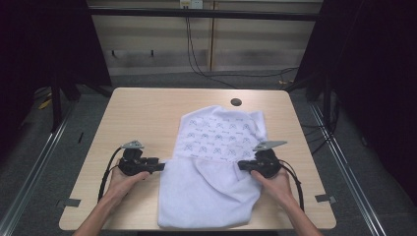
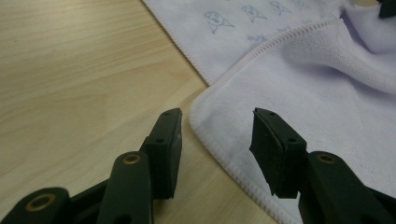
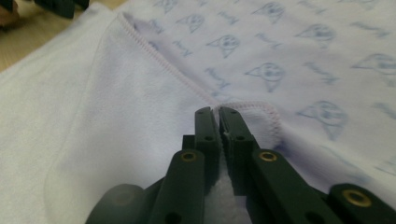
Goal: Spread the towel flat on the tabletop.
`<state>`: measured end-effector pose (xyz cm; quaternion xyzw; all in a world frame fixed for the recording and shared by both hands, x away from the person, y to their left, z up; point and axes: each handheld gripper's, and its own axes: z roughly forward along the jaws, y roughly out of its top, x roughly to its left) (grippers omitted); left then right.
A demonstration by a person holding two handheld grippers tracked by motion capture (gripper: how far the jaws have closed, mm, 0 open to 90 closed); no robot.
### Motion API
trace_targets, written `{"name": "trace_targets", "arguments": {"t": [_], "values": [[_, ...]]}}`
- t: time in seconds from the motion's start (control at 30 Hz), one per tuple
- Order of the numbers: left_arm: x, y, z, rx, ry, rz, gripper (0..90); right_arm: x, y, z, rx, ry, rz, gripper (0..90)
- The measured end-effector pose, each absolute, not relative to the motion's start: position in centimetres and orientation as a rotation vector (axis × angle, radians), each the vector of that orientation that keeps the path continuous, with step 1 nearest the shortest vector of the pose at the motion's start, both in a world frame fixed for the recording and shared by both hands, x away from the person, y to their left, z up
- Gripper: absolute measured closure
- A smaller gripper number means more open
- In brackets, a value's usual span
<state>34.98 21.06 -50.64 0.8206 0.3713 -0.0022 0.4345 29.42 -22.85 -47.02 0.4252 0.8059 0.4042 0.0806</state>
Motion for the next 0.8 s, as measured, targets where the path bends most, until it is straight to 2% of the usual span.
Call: {"name": "trace_targets", "arguments": {"t": [0.13, 0.27, 0.47, 0.53, 0.73, 0.8], "values": [[34.9, 20.4, -50.6, 2.073, 0.910, 0.064, 58.0, 28.0, -25.5, -47.0, 1.326, 2.351, 1.196, 87.6], [35.0, 20.3, -50.6, 2.078, 0.915, 0.071, 62.5, 26.2, -27.4, -47.7, 1.373, 2.324, 1.142, 86.5], [35.0, 19.9, -50.7, 2.089, 0.881, 0.047, 71.0, 25.2, -29.3, -48.5, 1.444, 2.296, 1.110, 65.1], [35.0, 19.6, -50.7, 2.097, 0.863, 0.034, 72.7, 25.6, -29.1, -48.1, 1.415, 2.286, 1.131, 60.6], [35.1, 18.3, -50.6, 2.118, 0.828, 0.021, 69.7, 28.1, -27.5, -47.9, 1.365, 2.332, 1.174, 60.8], [35.0, 18.0, -50.6, 2.133, 0.805, 0.008, 76.0, 28.8, -26.6, -48.1, 1.369, 2.350, 1.146, 61.9]]}}
